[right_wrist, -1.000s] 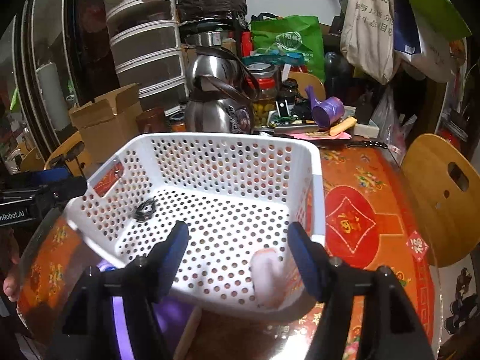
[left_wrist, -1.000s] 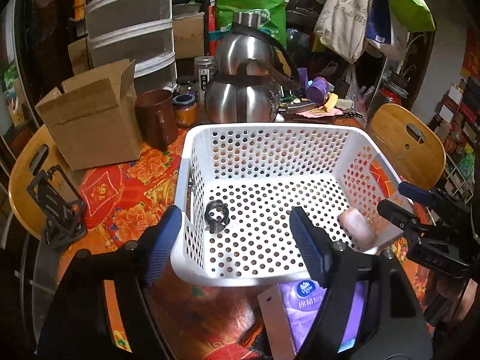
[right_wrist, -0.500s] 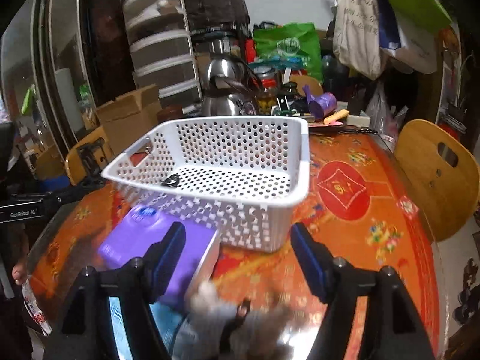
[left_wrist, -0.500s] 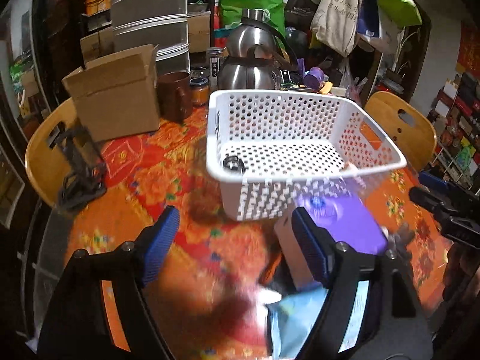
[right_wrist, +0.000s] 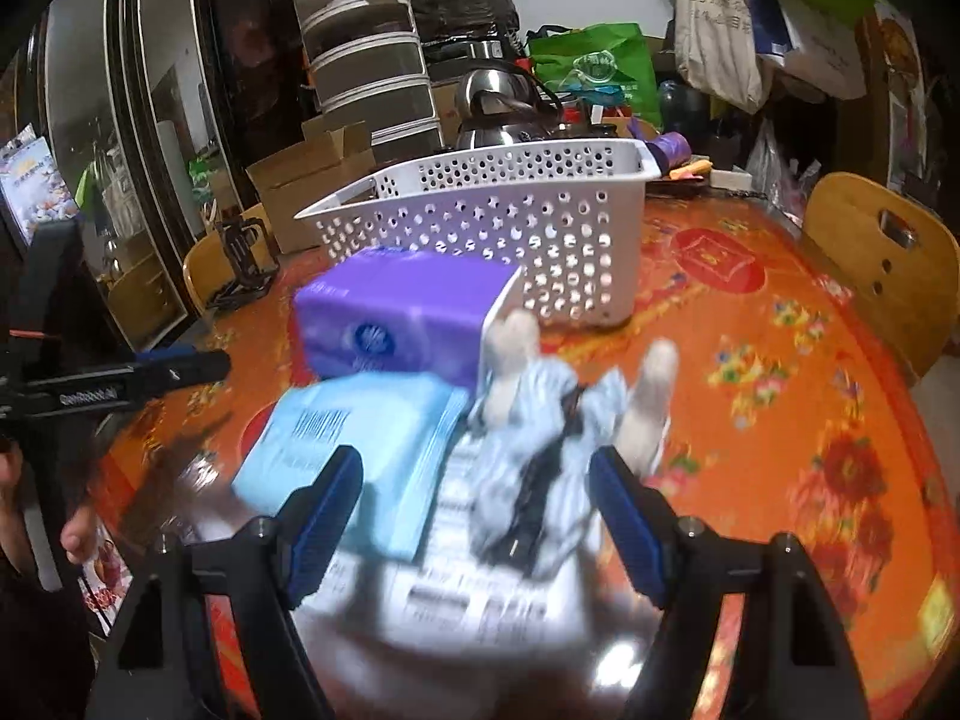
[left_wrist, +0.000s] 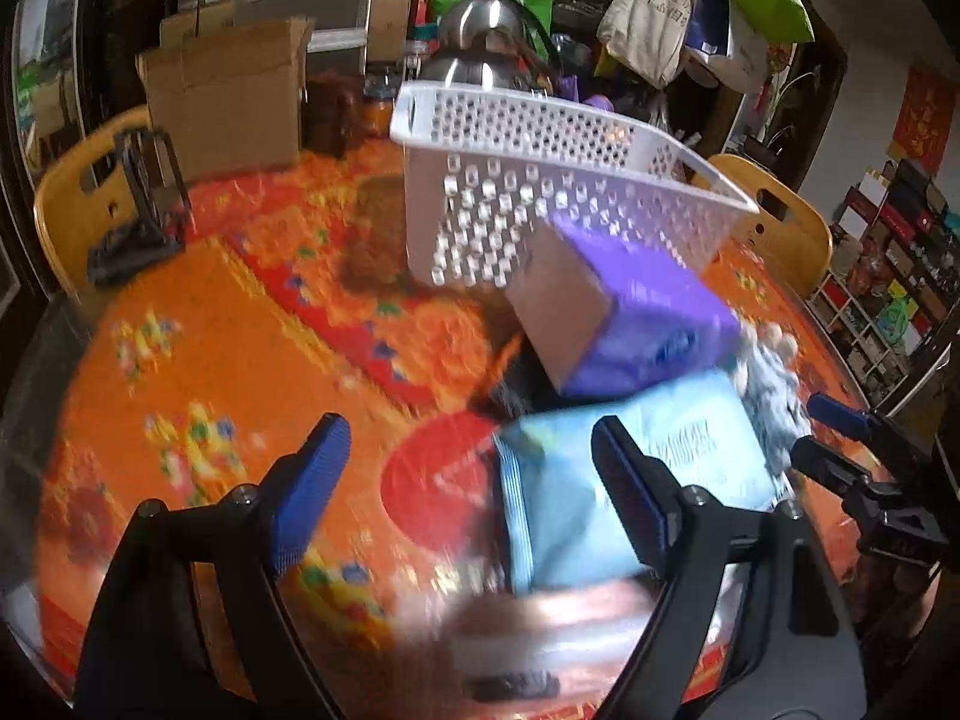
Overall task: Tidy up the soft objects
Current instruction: 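Move both tools toward the light-blue wet-wipes pack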
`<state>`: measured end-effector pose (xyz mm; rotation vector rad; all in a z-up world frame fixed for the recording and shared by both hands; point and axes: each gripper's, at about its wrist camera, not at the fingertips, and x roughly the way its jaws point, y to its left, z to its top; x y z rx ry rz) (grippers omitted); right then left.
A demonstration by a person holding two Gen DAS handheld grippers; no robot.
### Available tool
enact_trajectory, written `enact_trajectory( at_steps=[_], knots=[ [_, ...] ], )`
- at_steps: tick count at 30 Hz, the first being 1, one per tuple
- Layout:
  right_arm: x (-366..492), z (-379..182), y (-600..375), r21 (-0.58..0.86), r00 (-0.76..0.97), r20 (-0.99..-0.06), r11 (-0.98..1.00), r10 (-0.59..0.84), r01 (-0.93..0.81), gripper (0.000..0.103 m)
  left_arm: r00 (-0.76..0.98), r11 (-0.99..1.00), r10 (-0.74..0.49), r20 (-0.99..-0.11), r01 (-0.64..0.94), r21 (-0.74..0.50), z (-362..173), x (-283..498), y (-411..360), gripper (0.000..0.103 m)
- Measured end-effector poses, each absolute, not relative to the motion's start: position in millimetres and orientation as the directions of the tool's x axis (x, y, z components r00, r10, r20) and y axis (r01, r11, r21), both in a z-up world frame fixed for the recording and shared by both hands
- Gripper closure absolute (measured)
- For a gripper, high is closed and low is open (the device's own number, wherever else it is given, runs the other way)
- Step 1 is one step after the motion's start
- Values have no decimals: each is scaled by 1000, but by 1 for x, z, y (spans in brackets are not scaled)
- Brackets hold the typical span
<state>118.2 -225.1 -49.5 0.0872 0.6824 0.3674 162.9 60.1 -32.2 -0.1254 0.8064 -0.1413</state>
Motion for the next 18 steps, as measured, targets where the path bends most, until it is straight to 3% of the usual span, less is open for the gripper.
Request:
enact_trajectory(
  at_steps=[8,18],
  knots=[
    [78,-47,-209,206,724,-557,912,406,-353,25,644,977,-203,-737,84,-195,-70,132,50,22],
    [90,-63,-180,177,670,-601,890,436,-421,27,627,976,-217,-748,139,-166,-94,118,38,22]
  ],
)
